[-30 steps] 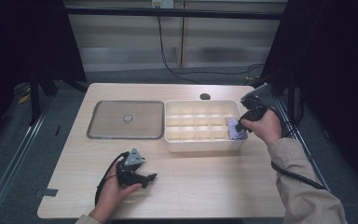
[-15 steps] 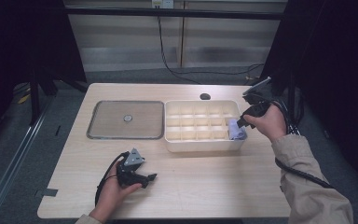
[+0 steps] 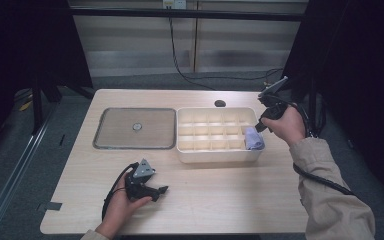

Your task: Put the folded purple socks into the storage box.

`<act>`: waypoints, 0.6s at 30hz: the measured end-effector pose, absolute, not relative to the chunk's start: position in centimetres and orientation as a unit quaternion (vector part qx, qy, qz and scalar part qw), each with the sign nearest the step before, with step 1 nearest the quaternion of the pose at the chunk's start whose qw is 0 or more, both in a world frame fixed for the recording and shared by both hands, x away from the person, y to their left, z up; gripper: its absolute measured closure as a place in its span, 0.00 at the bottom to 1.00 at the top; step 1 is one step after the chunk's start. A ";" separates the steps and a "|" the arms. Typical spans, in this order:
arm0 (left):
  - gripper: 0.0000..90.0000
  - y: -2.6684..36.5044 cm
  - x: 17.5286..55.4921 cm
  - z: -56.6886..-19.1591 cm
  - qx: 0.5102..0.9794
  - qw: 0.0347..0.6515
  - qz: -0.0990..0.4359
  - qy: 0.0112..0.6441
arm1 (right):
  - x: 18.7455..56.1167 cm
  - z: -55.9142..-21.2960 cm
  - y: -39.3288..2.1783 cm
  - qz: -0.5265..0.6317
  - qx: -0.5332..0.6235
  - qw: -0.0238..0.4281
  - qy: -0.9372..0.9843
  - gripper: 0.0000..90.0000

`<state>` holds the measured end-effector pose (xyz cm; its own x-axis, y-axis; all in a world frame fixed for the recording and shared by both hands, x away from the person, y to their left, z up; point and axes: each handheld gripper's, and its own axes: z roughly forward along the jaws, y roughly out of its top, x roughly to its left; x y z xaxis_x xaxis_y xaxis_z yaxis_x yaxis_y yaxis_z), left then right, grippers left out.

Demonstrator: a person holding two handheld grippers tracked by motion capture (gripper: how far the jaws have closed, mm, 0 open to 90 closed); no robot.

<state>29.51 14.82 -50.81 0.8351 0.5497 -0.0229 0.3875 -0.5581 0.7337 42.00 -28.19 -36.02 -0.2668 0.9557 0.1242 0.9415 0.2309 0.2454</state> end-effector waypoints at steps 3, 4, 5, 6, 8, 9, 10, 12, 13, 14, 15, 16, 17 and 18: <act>0.23 14.8 29.5 -50.8 0.876 0.386 0.105 0.267 | 42.3 -35.9 -27.8 0.126 0.602 0.029 0.788 1.00; 0.23 14.8 29.5 -50.8 0.876 0.387 0.105 0.267 | 42.3 -35.9 -27.7 0.123 0.603 0.024 0.788 1.00; 0.23 14.8 29.5 -50.8 0.877 0.386 0.105 0.267 | 42.4 -36.0 -27.6 0.124 0.601 0.029 0.789 1.00; 0.23 14.8 29.5 -50.8 0.877 0.386 0.105 0.267 | 42.5 -36.0 -27.5 0.122 0.601 0.029 0.789 1.00; 0.23 14.8 29.5 -50.8 0.877 0.386 0.105 0.267 | 42.6 -36.1 -27.4 0.122 0.602 0.029 0.789 1.00; 0.23 14.8 29.5 -50.8 0.877 0.386 0.105 0.267 | 42.6 -36.2 -27.3 0.121 0.602 0.028 0.788 1.00; 0.23 14.8 29.5 -50.8 0.877 0.386 0.105 0.267 | 42.7 -36.3 -27.4 0.123 0.601 0.028 0.789 1.00; 0.23 14.8 29.5 -50.8 0.877 0.386 0.105 0.267 | 42.8 -36.5 -27.4 0.122 0.605 0.027 0.786 1.00; 0.23 14.8 29.5 -50.8 0.877 0.386 0.105 0.267 | 42.8 -36.6 -27.4 0.123 0.603 0.028 0.787 1.00; 0.23 14.8 29.5 -50.8 0.877 0.386 0.105 0.266 | 42.9 -36.8 -27.4 0.121 0.606 0.028 0.786 1.00; 0.23 14.8 29.5 -50.8 0.877 0.386 0.105 0.266 | 42.9 -36.9 -27.4 0.122 0.604 0.028 0.787 1.00; 0.23 14.8 29.5 -50.8 0.877 0.386 0.105 0.267 | 43.0 -37.1 -27.4 0.121 0.606 0.027 0.786 1.00; 0.23 14.8 29.5 -50.8 0.877 0.386 0.105 0.266 | 43.0 -37.2 -27.4 0.121 0.605 0.026 0.787 1.00; 0.23 14.8 29.5 -50.8 0.877 0.386 0.105 0.266 | 43.0 -37.4 -27.3 0.122 0.605 0.024 0.787 1.00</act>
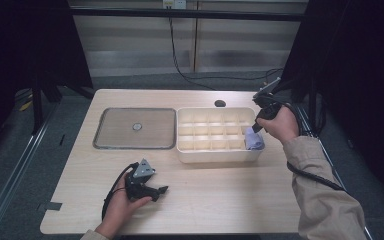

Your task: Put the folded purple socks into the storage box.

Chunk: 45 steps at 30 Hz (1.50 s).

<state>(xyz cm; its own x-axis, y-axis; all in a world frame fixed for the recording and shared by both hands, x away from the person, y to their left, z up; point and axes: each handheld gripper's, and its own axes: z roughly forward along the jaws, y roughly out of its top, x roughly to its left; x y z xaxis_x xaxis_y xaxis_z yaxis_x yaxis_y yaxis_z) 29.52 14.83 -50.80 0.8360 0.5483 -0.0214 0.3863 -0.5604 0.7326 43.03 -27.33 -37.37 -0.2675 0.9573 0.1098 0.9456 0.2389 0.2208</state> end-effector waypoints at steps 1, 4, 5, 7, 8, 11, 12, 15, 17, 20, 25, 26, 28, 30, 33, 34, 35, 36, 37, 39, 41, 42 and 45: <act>0.23 14.8 29.5 -50.8 0.877 0.386 0.105 0.267 | 43.1 -37.5 -27.3 0.121 0.603 0.025 0.788 1.00; 0.23 14.8 29.5 -50.8 0.877 0.386 0.105 0.267 | 43.1 -37.9 -27.2 0.121 0.602 0.024 0.789 1.00; 0.23 14.8 29.5 -50.8 0.877 0.386 0.105 0.267 | 43.1 -38.0 -27.2 0.120 0.601 0.026 0.790 1.00; 0.23 14.8 29.5 -50.8 0.877 0.387 0.105 0.267 | 43.2 -38.3 -27.2 0.120 0.601 0.025 0.790 1.00; 0.23 14.8 29.5 -50.8 0.877 0.386 0.105 0.267 | 43.2 -38.4 -27.2 0.123 0.601 0.023 0.789 1.00; 0.23 14.8 29.5 -50.8 0.877 0.387 0.105 0.267 | 43.1 -39.0 -27.1 0.120 0.602 0.022 0.789 1.00; 0.23 14.8 29.5 -50.8 0.877 0.387 0.105 0.267 | 43.1 -39.3 -27.1 0.119 0.601 0.021 0.790 1.00; 0.23 14.8 29.5 -50.8 0.877 0.387 0.105 0.267 | 42.9 -39.9 -27.2 0.113 0.601 0.019 0.791 1.00; 0.23 14.8 29.5 -50.8 0.877 0.387 0.105 0.267 | 42.8 -40.2 -27.2 0.110 0.604 0.015 0.789 1.00; 0.23 14.8 29.5 -50.8 0.877 0.387 0.105 0.267 | 42.6 -40.6 -27.3 0.106 0.603 0.013 0.791 1.00; 0.23 14.8 29.5 -50.8 0.877 0.386 0.105 0.267 | 42.3 -41.3 -27.0 0.109 0.600 0.008 0.793 1.00; 0.23 14.8 29.5 -50.8 0.877 0.386 0.105 0.267 | 42.3 -41.4 -26.9 0.107 0.600 0.006 0.793 1.00; 0.23 14.8 29.5 -50.8 0.876 0.388 0.106 0.267 | 42.1 -41.6 -26.7 0.106 0.598 0.009 0.795 1.00; 0.23 14.8 29.5 -50.8 0.875 0.388 0.106 0.267 | 42.0 -41.7 -26.5 0.103 0.596 0.008 0.797 1.00; 0.23 14.8 29.5 -50.9 0.875 0.388 0.107 0.267 | 41.8 -42.0 -26.5 0.100 0.596 0.005 0.796 1.00; 0.23 14.8 29.5 -50.9 0.875 0.390 0.104 0.269 | 41.7 -42.2 -26.6 0.100 0.597 0.002 0.796 1.00; 0.23 14.8 29.5 -50.9 0.875 0.389 0.104 0.269 | 41.7 -42.3 -26.6 0.100 0.597 0.000 0.796 1.00; 0.23 14.8 29.5 -50.9 0.875 0.389 0.104 0.269 | 41.7 -42.5 -26.6 0.099 0.597 -0.004 0.796 1.00; 0.23 14.8 29.5 -50.9 0.875 0.390 0.104 0.269 | 41.6 -42.7 -26.6 0.100 0.596 -0.004 0.796 1.00; 0.23 14.8 29.5 -50.9 0.875 0.389 0.104 0.269 | 41.5 -43.0 -26.5 0.100 0.598 -0.007 0.795 1.00; 0.23 14.8 29.5 -50.9 0.875 0.388 0.107 0.267 | 41.4 -43.4 -26.5 0.097 0.599 -0.010 0.795 1.00; 0.23 14.8 29.5 -50.9 0.876 0.388 0.107 0.267 | 41.4 -43.6 -26.5 0.096 0.597 -0.012 0.796 1.00; 0.23 14.8 29.5 -50.9 0.876 0.388 0.106 0.267 | 41.2 -44.2 -26.5 0.089 0.598 -0.015 0.796 1.00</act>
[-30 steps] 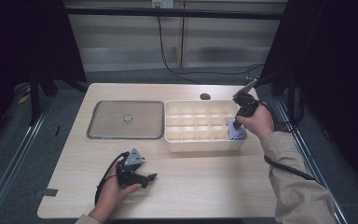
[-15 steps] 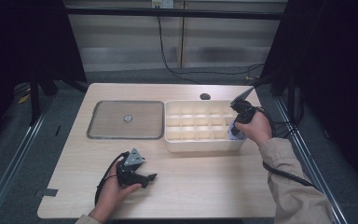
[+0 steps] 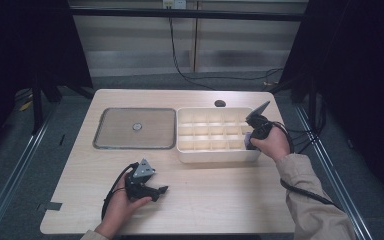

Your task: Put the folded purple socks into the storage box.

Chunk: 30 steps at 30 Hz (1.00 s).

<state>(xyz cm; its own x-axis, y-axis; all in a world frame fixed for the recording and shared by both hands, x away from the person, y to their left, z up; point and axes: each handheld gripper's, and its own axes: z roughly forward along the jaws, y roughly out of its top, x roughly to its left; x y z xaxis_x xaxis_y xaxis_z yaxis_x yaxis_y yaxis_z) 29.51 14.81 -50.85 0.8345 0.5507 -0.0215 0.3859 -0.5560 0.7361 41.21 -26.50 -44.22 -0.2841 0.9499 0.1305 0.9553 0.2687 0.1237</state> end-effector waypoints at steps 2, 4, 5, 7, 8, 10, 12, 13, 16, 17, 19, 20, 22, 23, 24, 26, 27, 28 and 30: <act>0.23 14.8 29.5 -50.9 0.876 0.388 0.106 0.268 | 41.1 -44.7 -26.6 -0.088 -0.598 0.020 -0.797 1.00; 0.23 14.8 29.5 -50.9 0.876 0.388 0.106 0.268 | 41.0 -44.8 -26.7 -0.092 -0.600 0.020 -0.794 1.00; 0.23 14.8 29.5 -50.9 0.876 0.388 0.106 0.268 | 41.0 -44.8 -26.7 -0.092 -0.601 0.022 -0.794 1.00; 0.23 14.8 29.5 -50.9 0.876 0.388 0.106 0.268 | 41.0 -44.7 -26.7 -0.092 -0.601 0.022 -0.794 1.00; 0.23 14.8 29.5 -50.9 0.876 0.388 0.106 0.268 | 41.0 -44.8 -26.7 -0.092 -0.600 0.022 -0.794 1.00; 0.23 14.8 29.5 -50.9 0.876 0.388 0.106 0.267 | 41.0 -44.7 -26.6 -0.090 -0.599 0.020 -0.795 1.00; 0.23 14.8 29.5 -50.9 0.876 0.388 0.106 0.268 | 41.0 -44.7 -26.6 -0.091 -0.599 0.021 -0.796 1.00; 0.23 14.8 29.5 -50.9 0.876 0.388 0.106 0.268 | 41.0 -44.7 -26.6 -0.092 -0.599 0.021 -0.795 1.00; 0.23 14.8 29.5 -50.9 0.876 0.388 0.106 0.268 | 40.9 -44.5 -26.6 -0.093 -0.598 0.019 -0.796 1.00; 0.23 14.8 29.5 -50.9 0.876 0.388 0.106 0.268 | 40.9 -44.4 -26.6 -0.094 -0.598 0.019 -0.796 1.00; 0.23 14.8 29.5 -50.9 0.876 0.388 0.106 0.268 | 40.9 -44.1 -26.5 -0.097 -0.595 0.020 -0.798 1.00; 0.23 14.8 29.5 -50.9 0.875 0.388 0.106 0.267 | 40.9 -43.8 -26.5 -0.099 -0.594 0.019 -0.798 1.00; 0.23 14.8 29.5 -50.9 0.875 0.389 0.104 0.269 | 40.8 -43.2 -26.4 -0.100 -0.591 0.017 -0.800 1.00; 0.23 14.8 29.5 -50.9 0.875 0.389 0.104 0.269 | 40.8 -43.0 -26.4 -0.101 -0.591 0.015 -0.800 1.00; 0.23 14.8 29.5 -50.9 0.875 0.389 0.104 0.269 | 40.9 -42.7 -26.3 -0.103 -0.591 0.013 -0.800 1.00; 0.23 14.8 29.5 -50.9 0.875 0.388 0.106 0.267 | 40.9 -42.0 -26.4 -0.108 -0.591 0.010 -0.800 1.00; 0.23 14.8 29.5 -50.9 0.876 0.388 0.106 0.268 | 41.0 -41.7 -26.4 -0.110 -0.591 0.009 -0.799 1.00; 0.23 14.8 29.5 -50.9 0.876 0.388 0.107 0.267 | 41.1 -41.4 -26.5 -0.113 -0.592 0.007 -0.798 1.00; 0.23 14.8 29.5 -50.8 0.877 0.387 0.105 0.267 | 41.3 -40.7 -26.6 -0.121 -0.593 0.001 -0.796 1.00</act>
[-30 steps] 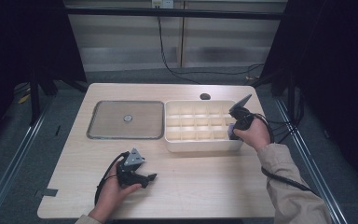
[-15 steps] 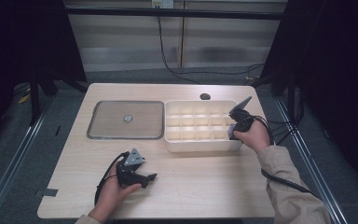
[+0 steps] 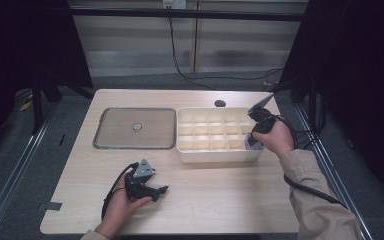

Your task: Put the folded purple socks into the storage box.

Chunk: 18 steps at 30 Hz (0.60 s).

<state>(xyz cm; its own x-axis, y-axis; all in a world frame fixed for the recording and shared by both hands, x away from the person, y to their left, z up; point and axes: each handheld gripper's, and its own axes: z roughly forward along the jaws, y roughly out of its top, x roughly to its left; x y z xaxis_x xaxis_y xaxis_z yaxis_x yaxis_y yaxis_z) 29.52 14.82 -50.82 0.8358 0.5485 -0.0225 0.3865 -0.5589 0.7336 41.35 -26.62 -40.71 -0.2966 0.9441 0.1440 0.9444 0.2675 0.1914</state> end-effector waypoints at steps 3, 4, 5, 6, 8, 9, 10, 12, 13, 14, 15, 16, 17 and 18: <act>0.23 14.8 29.5 -50.8 0.876 0.387 0.105 0.267 | 41.8 -39.7 -26.9 -0.124 -0.599 -0.007 -0.791 1.00; 0.23 14.8 29.5 -50.8 0.876 0.388 0.104 0.267 | 42.0 -39.3 -27.0 -0.126 -0.599 -0.012 -0.791 1.00; 0.23 14.8 29.5 -50.8 0.876 0.387 0.105 0.267 | 42.1 -39.1 -27.1 -0.127 -0.601 -0.017 -0.789 1.00; 0.23 14.8 29.5 -50.8 0.876 0.387 0.105 0.267 | 42.3 -38.9 -27.1 -0.127 -0.603 -0.018 -0.787 1.00; 0.23 14.8 29.5 -50.8 0.876 0.387 0.105 0.267 | 42.5 -38.7 -27.3 -0.127 -0.606 -0.020 -0.785 1.00; 0.23 14.8 29.5 -50.8 0.876 0.387 0.105 0.267 | 42.6 -38.6 -27.3 -0.129 -0.606 -0.022 -0.785 1.00; 0.23 14.8 29.5 -50.8 0.876 0.387 0.105 0.267 | 42.7 -38.7 -27.4 -0.132 -0.605 -0.023 -0.785 1.00; 0.23 14.8 29.5 -50.8 0.876 0.387 0.105 0.267 | 42.9 -38.9 -27.2 -0.126 -0.608 -0.022 -0.784 1.00; 0.23 14.8 29.5 -50.8 0.876 0.387 0.105 0.267 | 42.9 -39.0 -27.1 -0.122 -0.608 -0.026 -0.784 1.00; 0.23 14.8 29.5 -50.8 0.876 0.387 0.105 0.267 | 43.0 -39.2 -27.1 -0.121 -0.608 -0.031 -0.784 1.00; 0.23 14.8 29.5 -50.8 0.876 0.387 0.105 0.267 | 43.1 -39.3 -27.0 -0.120 -0.610 -0.030 -0.783 1.00; 0.23 14.8 29.5 -50.8 0.876 0.387 0.105 0.267 | 43.2 -39.6 -27.0 -0.120 -0.609 -0.030 -0.783 1.00; 0.23 14.8 29.5 -50.8 0.876 0.388 0.105 0.267 | 43.3 -39.8 -27.0 -0.117 -0.611 -0.029 -0.782 1.00; 0.23 14.8 29.5 -50.8 0.876 0.387 0.105 0.267 | 43.3 -40.0 -26.9 -0.111 -0.611 -0.030 -0.783 1.00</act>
